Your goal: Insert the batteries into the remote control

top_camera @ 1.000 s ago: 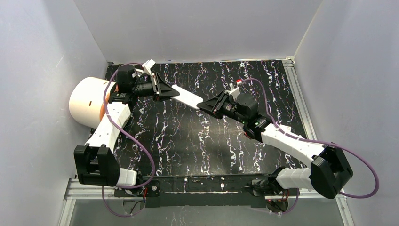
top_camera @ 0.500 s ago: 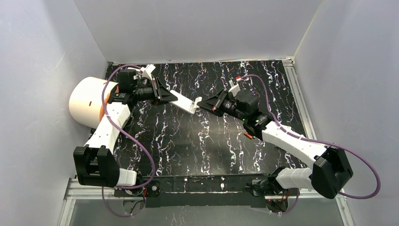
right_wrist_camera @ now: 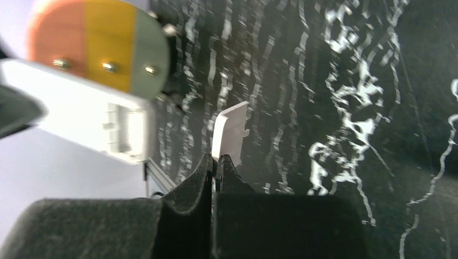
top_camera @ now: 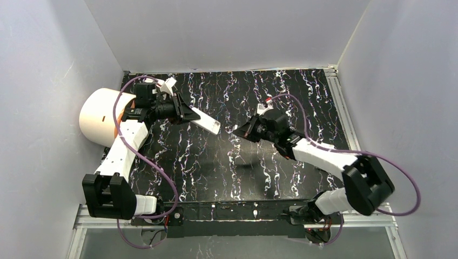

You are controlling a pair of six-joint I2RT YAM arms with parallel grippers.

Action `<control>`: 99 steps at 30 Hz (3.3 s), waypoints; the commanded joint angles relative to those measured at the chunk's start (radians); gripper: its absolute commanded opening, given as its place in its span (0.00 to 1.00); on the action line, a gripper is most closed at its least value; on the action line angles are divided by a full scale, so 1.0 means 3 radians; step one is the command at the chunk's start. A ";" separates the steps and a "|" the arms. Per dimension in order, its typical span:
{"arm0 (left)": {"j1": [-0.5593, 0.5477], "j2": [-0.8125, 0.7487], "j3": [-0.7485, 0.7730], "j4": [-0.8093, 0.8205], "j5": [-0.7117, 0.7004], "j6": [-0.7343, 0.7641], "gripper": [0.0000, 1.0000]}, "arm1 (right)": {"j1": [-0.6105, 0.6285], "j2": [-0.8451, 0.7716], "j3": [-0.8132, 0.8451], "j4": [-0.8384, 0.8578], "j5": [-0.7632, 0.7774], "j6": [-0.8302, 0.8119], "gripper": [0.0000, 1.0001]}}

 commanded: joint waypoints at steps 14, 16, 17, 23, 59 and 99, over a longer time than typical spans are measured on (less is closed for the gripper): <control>0.0006 -0.0370 -0.0136 0.0313 0.0382 -0.0080 0.00 | -0.0130 0.1204 -0.0267 0.0758 -0.1149 -0.0360 0.01; 0.0006 -0.0372 -0.0139 0.0315 0.0381 -0.0082 0.00 | -0.0132 0.1185 -0.0267 0.0572 -0.1055 -0.0514 0.09; 0.0006 -0.0379 -0.0130 0.0310 0.0355 -0.0081 0.00 | -0.0134 0.1148 -0.0270 0.0488 -0.0987 -0.0587 0.13; 0.0005 -0.0371 -0.0033 0.0312 0.0239 -0.0084 0.00 | -0.0134 0.0880 -0.0154 -0.0187 -0.0442 -0.0845 0.47; -0.0082 -0.0855 -0.0148 0.1603 0.1175 -0.1112 0.00 | 0.0031 -0.0015 -0.0035 0.3080 -0.1174 0.0526 0.24; -0.0113 -0.1157 -0.0334 0.0783 0.1107 0.0061 0.00 | 0.0016 -0.0087 0.0689 0.1015 -0.1509 -0.0643 0.33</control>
